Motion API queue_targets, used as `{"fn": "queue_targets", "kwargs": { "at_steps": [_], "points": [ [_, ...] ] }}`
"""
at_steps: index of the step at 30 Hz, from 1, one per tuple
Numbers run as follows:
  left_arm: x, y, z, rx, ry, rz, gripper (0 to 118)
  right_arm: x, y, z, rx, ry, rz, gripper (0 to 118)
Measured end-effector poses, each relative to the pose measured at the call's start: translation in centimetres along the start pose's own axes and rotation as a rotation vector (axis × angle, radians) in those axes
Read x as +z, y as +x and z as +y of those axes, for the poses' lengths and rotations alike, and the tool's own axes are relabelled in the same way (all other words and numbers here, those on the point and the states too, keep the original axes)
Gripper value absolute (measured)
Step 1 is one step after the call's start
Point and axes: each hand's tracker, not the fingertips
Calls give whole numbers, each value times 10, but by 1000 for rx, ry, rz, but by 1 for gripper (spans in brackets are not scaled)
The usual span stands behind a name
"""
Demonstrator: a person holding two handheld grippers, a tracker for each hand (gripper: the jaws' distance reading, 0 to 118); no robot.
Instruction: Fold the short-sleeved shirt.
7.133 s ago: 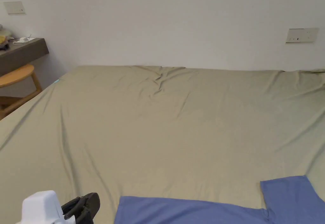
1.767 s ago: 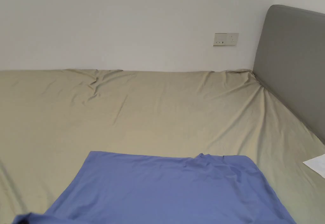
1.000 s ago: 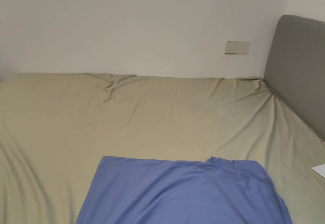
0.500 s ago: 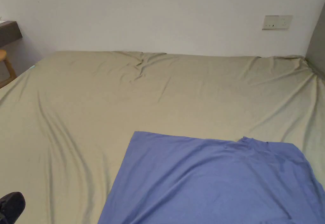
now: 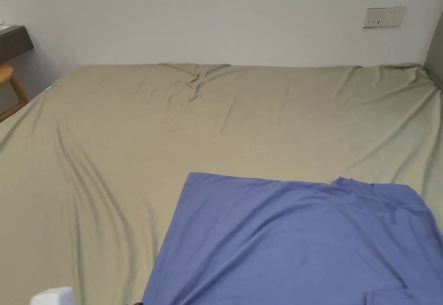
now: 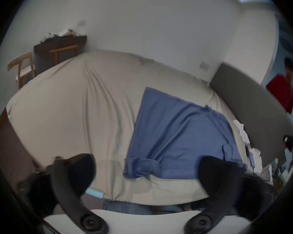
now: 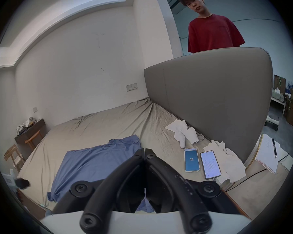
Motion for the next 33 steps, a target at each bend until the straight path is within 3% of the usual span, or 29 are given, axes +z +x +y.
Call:
{"fn": "queue_targets", "kwargs": {
  "at_steps": [3,6,7,9,12,15,16,18,31,32,33],
  "points": [
    [-63,-11,-18,-17,-134,70,114,-4,3,-2,-15,-16,9,1],
    [-101,-11,-22,-3,-197,75,111,-6,0,-3,-3,-26,4,1],
    [-111,-11,-25,-29,-212,67,102,-5,3,-4,8,-27,-7,1],
    [-119,-9,-29,-36,-239,88,66,-6,4,-5,17,-31,-13,1],
    [-124,-9,-38,19,-261,46,55,-8,8,-8,6,-45,-17,1],
    [-120,-19,-37,58,-218,17,13,-12,9,-12,-3,-67,-24,1],
    [-116,-16,-36,55,-199,17,6,-14,9,-14,-1,-75,-22,1],
    [-103,-1,-29,-26,-165,54,5,-19,9,-20,12,-97,-25,1],
    [-47,18,-1,110,-8,-72,3,-53,19,-74,7,-254,-31,1],
    [-45,20,1,108,2,-75,3,-58,22,-78,4,-272,-19,5],
    [-43,21,4,101,10,-74,3,-65,26,-82,-6,-319,-10,38]
  ]
}}
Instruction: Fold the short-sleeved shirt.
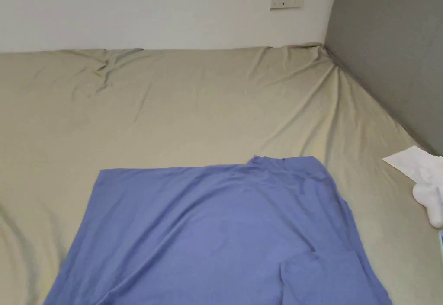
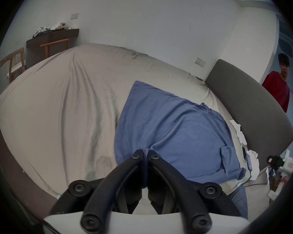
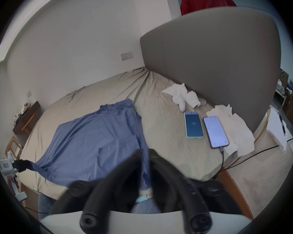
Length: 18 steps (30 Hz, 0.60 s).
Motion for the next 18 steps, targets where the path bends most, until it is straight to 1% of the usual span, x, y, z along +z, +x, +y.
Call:
{"fn": "queue_targets", "kwargs": {
  "at_steps": [1,2,3,4,5,6,10,11,12,13,14,15,16,17,18],
  "points": [
    [1,2,1,6,12,-13,3,-8,2,-2,-10,-53,1,78],
    [3,4,2,18,26,-25,3,-17,4,-4,-7,-87,19,108],
    [5,6,4,35,37,-37,3,-25,6,-10,-3,-102,30,118],
    [7,7,6,41,49,-49,3,-31,8,-15,5,-85,44,118],
    [9,8,7,37,54,-51,3,-38,9,-18,26,-102,37,118],
    [11,12,9,36,62,-46,3,-49,10,-22,39,-155,50,118],
    [20,23,16,52,94,-79,3,-96,8,-44,92,-280,68,118],
    [20,25,17,47,94,-81,3,-106,6,-49,103,-302,83,115],
    [20,28,18,32,98,-69,3,-115,5,-54,92,-299,91,101],
    [21,29,20,20,97,-58,3,-124,4,-58,89,-317,102,81],
    [20,29,21,24,95,-60,3,-128,1,-59,91,-332,99,54],
    [20,29,20,27,94,-63,3,-131,-2,-60,102,-327,96,11],
    [20,29,20,32,94,-63,3,-129,-4,-61,111,-312,86,6],
    [20,29,20,34,90,-59,3,-126,-7,-59,126,-288,64,6],
    [21,30,20,29,87,-51,3,-119,-8,-55,105,-271,76,6]
  ]
}}
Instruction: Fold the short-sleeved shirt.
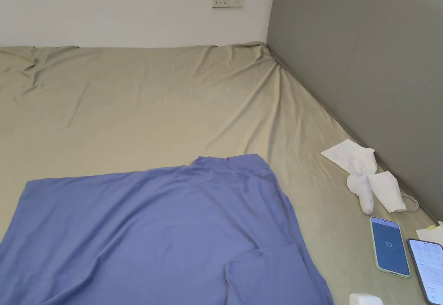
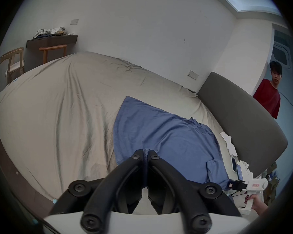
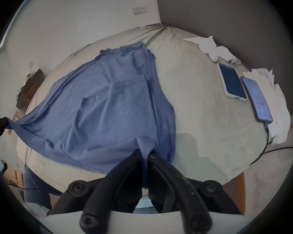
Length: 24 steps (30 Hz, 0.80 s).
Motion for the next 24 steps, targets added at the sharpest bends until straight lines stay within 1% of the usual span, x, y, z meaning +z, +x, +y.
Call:
{"fn": "queue_targets", "kwargs": {
  "at_steps": [1,2,3,5,8,10,11,12,14,15,17,21,22,24],
  "points": [
    [1,1,-1,-4,2,9,3,6,1,2,-22,11,30,6],
    [2,0,-1,0,3,10,3,14,0,3,-27,20,34,6],
    [3,-2,0,7,1,8,3,22,-2,4,-12,44,26,6],
    [6,-2,-2,14,6,11,3,39,-6,8,43,72,9,6],
    [6,-3,4,12,6,26,3,56,-13,25,50,121,14,6],
    [-7,-5,19,4,10,33,3,51,-16,50,53,168,13,5],
    [-18,-6,28,-2,11,39,3,44,-16,64,60,184,13,6],
    [-31,-7,39,-14,9,53,3,33,-16,83,86,205,-1,6],
    [-63,-8,63,-64,22,76,3,8,-18,116,106,213,-30,6],
    [-83,-12,75,-96,14,93,3,-7,-18,134,107,212,-26,6],
    [-124,-14,98,-124,-13,117,3,-35,-19,167,100,213,-52,6],
    [-200,-27,124,-66,-89,153,3,-88,-25,216,67,178,-90,6],
    [-218,-26,128,-91,-113,167,3,-101,-28,223,68,164,-94,6],
    [-245,-29,128,-98,-161,190,3,-122,-37,232,115,124,-143,6]
  ]
}}
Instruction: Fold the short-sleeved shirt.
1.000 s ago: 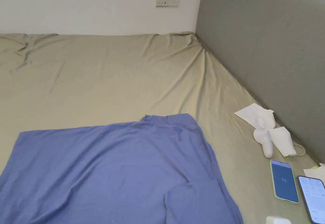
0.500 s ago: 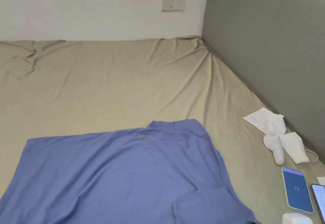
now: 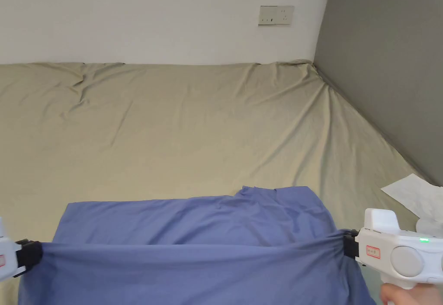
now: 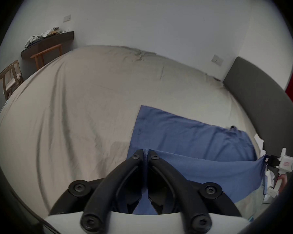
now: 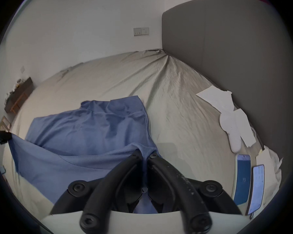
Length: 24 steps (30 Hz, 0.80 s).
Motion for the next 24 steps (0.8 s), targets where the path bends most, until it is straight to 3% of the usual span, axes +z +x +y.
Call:
{"fn": "queue_targets", "kwargs": {
  "at_steps": [6,12,13,14,15,16,17,19,24],
  "points": [
    [-51,5,-8,7,-110,56,3,-46,-12,-4,21,-101,-35,6],
    [-61,2,-18,-6,-161,71,4,-57,-14,-8,43,-135,-45,6],
    [-59,0,-18,0,-159,61,8,-57,-13,-8,47,-136,-42,11],
    [-57,-3,-18,8,-168,54,22,-51,-11,-10,45,-132,-29,24],
    [-53,-5,-19,15,-168,48,60,-44,-9,-11,41,-120,-23,59],
    [-46,-7,-19,14,-165,49,93,-34,-6,-9,36,-92,-31,86],
    [-36,-10,-21,15,-141,44,117,-23,-2,-10,25,-55,-7,106],
    [-10,-20,-20,19,-15,-2,112,10,7,-12,-7,32,26,109],
    [82,-27,-50,-30,141,-53,114,99,20,-33,2,155,34,110]
  ]
}}
